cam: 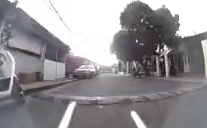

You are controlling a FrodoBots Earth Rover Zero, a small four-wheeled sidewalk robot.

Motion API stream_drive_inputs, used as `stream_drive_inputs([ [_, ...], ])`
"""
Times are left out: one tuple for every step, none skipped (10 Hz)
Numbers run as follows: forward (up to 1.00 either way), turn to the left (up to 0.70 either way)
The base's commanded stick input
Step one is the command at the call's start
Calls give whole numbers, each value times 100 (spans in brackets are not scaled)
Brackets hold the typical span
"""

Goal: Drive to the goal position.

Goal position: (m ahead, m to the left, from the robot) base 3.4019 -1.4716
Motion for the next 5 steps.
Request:
stream_drive_inputs([
  [70, 0],
  [70, 0],
  [70, 0],
  [70, 0],
  [70, 0],
])
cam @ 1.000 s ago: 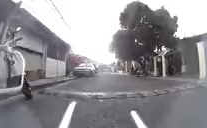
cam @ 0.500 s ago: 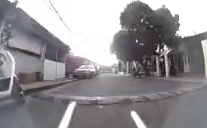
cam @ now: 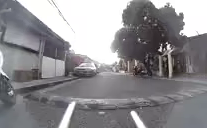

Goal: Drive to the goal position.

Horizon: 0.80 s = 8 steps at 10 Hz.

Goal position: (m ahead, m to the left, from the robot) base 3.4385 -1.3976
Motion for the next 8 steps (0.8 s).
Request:
stream_drive_inputs([
  [70, 0],
  [70, 0],
  [70, 0],
  [70, 0],
  [70, 0],
  [70, 0],
  [70, 0],
  [70, 0],
])
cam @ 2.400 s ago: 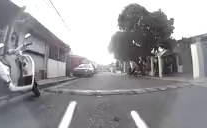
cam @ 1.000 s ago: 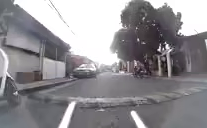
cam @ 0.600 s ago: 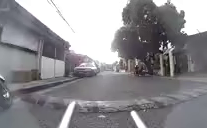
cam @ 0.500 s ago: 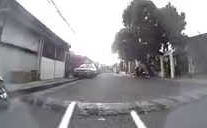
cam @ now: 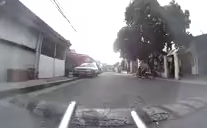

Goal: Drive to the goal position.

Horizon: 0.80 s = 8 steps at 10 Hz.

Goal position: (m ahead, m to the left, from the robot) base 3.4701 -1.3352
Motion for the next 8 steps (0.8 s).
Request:
stream_drive_inputs([
  [70, 0],
  [70, 0],
  [70, 0],
  [70, 0],
  [70, -6],
  [70, -35],
  [70, -35],
  [70, -35],
])
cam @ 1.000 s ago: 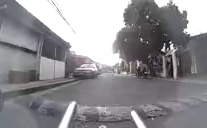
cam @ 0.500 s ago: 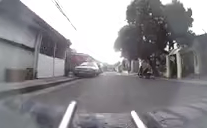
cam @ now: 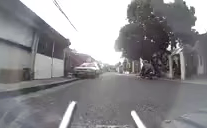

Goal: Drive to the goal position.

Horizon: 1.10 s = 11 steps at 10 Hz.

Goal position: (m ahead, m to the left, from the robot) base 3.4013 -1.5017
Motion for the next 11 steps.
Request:
stream_drive_inputs([
  [70, -35],
  [70, -25],
  [70, 0],
  [70, 0],
  [70, 0],
  [70, 0],
  [70, 0],
  [70, 0],
  [70, 0],
  [70, 0],
  [70, 0],
])
